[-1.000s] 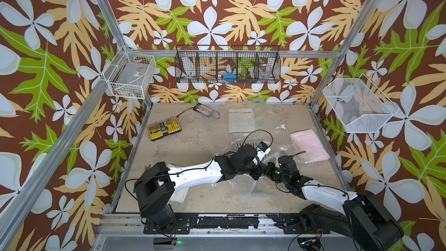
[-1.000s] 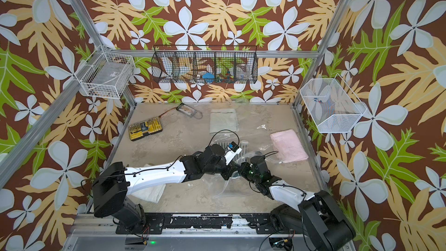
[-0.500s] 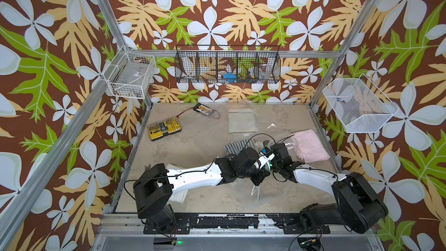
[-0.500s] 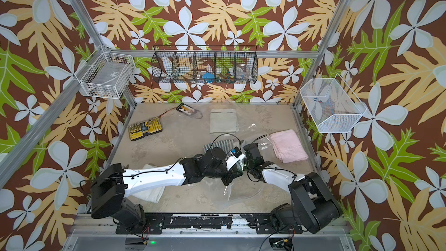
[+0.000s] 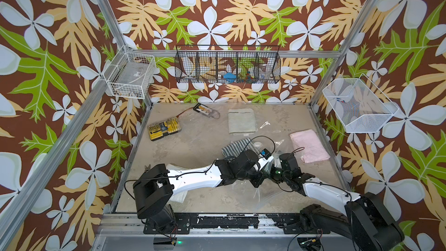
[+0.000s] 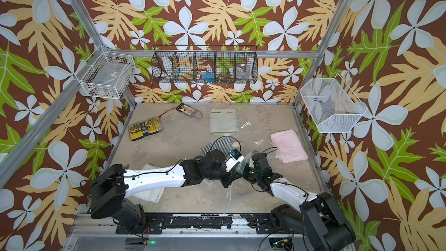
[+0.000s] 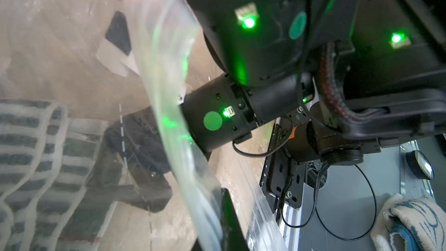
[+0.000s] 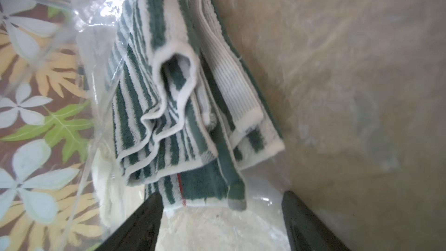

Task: Place the folded towel into the vacuum bag
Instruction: Place the towel in the vacuum bag.

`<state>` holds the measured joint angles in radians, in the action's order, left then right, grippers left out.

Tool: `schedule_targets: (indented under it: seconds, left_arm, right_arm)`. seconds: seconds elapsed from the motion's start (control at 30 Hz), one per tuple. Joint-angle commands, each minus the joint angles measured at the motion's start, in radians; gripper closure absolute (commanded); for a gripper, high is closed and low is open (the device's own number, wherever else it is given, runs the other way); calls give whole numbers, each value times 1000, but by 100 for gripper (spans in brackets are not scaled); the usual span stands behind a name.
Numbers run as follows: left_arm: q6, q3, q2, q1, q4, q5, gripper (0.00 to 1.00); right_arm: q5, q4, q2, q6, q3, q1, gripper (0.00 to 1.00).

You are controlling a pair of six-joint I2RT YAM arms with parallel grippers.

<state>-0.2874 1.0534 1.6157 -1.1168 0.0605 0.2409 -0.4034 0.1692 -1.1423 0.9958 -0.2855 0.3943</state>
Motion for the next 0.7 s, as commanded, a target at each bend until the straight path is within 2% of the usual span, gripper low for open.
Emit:
schedule_targets:
  seconds: [0.0, 0.23, 0.47, 0.6, 0.67]
  left_arm:
    - [-12, -1, 7, -2, 51, 7, 100]
    - [-8, -5, -9, -2, 58, 31, 100]
    - [4, 5, -10, -2, 44, 49, 100]
    - [10, 6, -7, -2, 32, 57, 100]
    - [14, 3, -8, -3, 26, 58, 100]
  right_arm:
    - [-9, 29, 23, 186, 27, 25, 19]
    - [-17, 329, -133, 332, 33, 84, 21]
    - [44, 562, -373, 390, -25, 142, 26]
    - [47, 628, -514, 389, -73, 163, 37]
    - [51, 670, -558, 385, -78, 166, 49]
